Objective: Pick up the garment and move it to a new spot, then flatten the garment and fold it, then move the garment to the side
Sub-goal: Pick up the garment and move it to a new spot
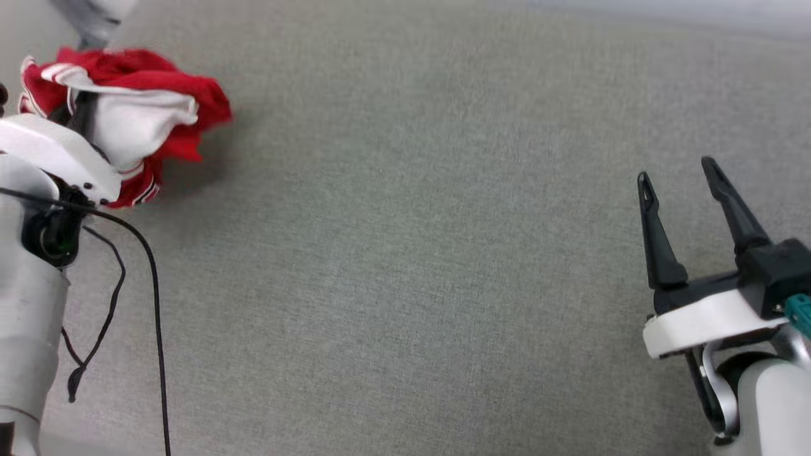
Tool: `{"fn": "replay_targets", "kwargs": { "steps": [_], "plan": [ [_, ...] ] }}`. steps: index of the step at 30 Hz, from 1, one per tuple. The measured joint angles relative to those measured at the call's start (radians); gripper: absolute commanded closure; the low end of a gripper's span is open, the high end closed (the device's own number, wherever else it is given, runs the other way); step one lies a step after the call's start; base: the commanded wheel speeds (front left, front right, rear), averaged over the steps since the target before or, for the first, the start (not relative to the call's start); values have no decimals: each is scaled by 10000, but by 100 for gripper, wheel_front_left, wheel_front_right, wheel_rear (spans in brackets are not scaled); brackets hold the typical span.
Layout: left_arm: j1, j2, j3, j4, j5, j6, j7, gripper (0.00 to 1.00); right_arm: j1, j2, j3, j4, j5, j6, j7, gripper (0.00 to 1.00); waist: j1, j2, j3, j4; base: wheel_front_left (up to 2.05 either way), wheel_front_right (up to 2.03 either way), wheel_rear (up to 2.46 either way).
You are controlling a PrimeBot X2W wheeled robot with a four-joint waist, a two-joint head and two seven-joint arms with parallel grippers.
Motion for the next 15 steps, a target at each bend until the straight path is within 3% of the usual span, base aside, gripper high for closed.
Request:
{"fn": "replay_targets", "kwargs": {
  "steps": [7,15],
  "plan": [
    [343,-403,-293,-635,546,230,-1478,100,567,119,-174,286,303,0,-188,0,-1,0,-1103,-243,0,0,0],
    [1627,-1220,-941,-1802,627,290,-1530,100,1239,148,-291,736,1034,0,-364,0,-1,0,-2108,-1099,0,0,0]
  ]
}}
